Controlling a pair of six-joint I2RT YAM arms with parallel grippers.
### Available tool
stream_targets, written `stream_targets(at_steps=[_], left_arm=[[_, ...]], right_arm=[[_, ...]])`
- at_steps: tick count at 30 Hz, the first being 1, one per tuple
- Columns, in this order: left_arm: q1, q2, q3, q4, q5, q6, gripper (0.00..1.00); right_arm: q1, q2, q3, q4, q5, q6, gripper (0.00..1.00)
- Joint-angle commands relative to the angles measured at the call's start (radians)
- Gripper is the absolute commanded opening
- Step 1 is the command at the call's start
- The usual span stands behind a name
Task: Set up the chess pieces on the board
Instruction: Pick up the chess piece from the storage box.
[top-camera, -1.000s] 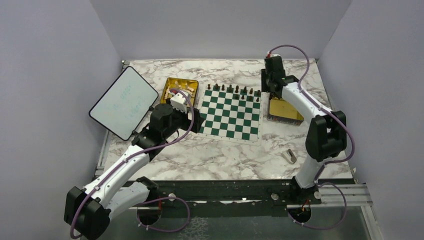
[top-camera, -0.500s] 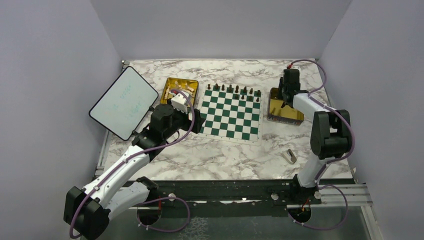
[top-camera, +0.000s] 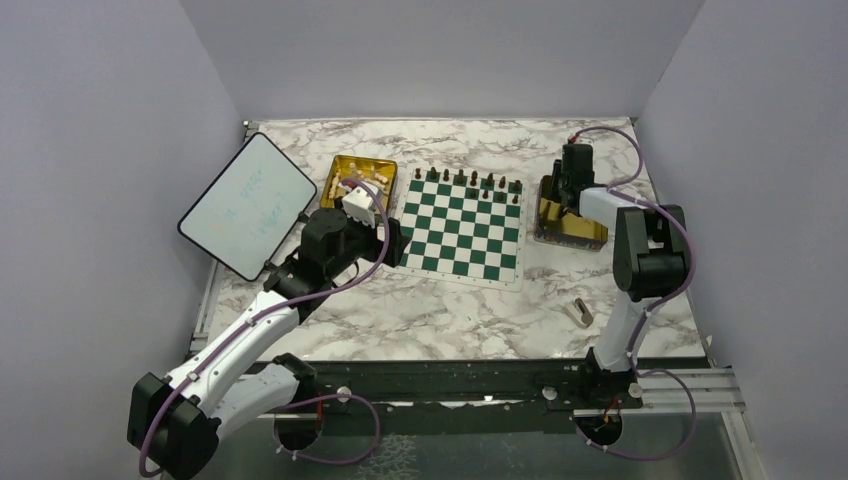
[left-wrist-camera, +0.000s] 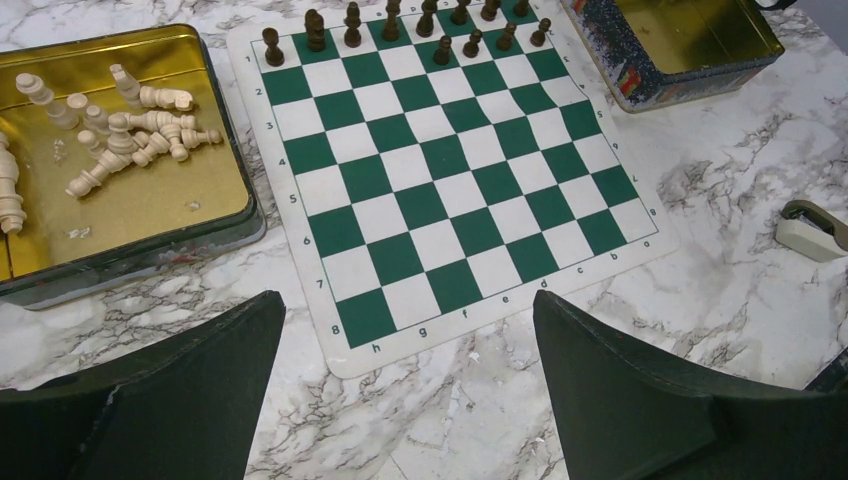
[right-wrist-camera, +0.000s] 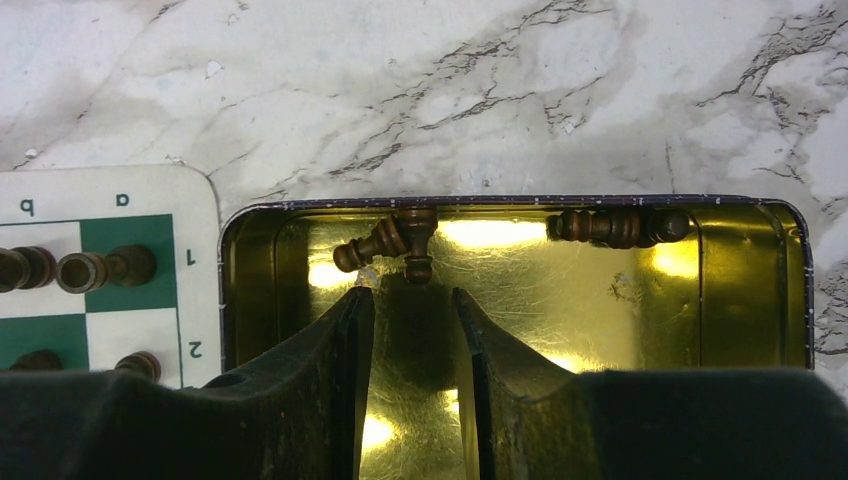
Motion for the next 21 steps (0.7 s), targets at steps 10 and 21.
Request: stream_targets(at_steps=[10, 21], left_arm=[[-0.003, -0.015, 0.005, 0.021, -0.010, 0.009, 0.94], [-0.003, -0.012, 0.001, 0.022, -0.008, 0.012, 0.94]], right_arm=[[-0.032, 0.078, 0.044, 0.027, -0.032, -0.044, 0.36], [-0.033, 0.096, 0.052, 0.036, -0.043, -0.083, 0.28]])
